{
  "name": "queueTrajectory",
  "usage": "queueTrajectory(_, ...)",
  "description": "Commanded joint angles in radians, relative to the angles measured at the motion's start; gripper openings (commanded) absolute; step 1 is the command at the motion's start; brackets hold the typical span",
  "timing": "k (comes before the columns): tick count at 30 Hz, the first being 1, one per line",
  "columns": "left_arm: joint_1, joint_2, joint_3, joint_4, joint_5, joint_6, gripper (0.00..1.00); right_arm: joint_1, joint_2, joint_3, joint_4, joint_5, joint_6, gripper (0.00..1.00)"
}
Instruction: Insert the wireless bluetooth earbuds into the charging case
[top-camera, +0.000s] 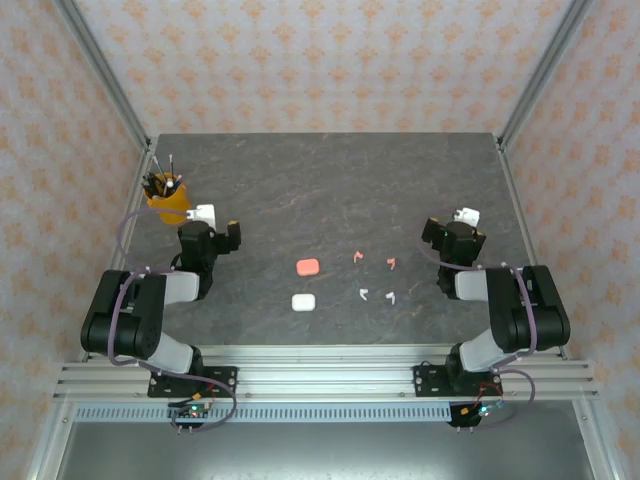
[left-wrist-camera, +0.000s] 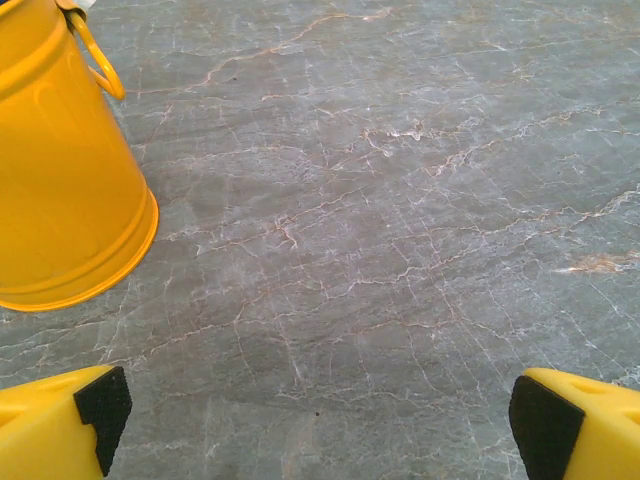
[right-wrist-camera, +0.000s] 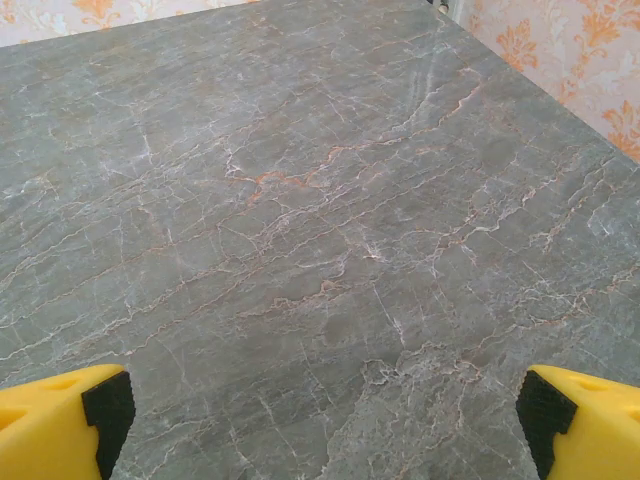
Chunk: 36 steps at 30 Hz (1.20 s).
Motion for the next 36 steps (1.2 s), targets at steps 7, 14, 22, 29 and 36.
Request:
queueTrajectory(7, -0.006, 0.007, 0.023, 0.034, -0.034, 0.016, 1.00, 0.006, 0.006, 0.019, 0.039, 0.024, -0.008, 1.00)
queueTrajectory(14, -0.006, 0.007, 0.026, 0.028, -0.034, 0.016, 1.00, 0.004, 0.007, 0.023, 0.033, 0.022, -0.006, 1.00)
queueTrajectory(22, -0.006, 0.007, 0.027, 0.026, -0.034, 0.017, 1.00, 0.004, 0.010, 0.026, 0.029, 0.019, -0.005, 1.00)
queueTrajectory(29, -0.006, -0.010, 0.049, -0.024, -0.046, 0.013, 1.00, 0.008, -0.040, 0.033, -0.023, 0.115, 0.028, 0.99)
queueTrajectory(36, -0.008, -0.167, 0.222, -0.410, -0.069, -0.043, 1.00, 0.010, -0.257, 0.381, -0.819, 0.196, 0.326, 1.00)
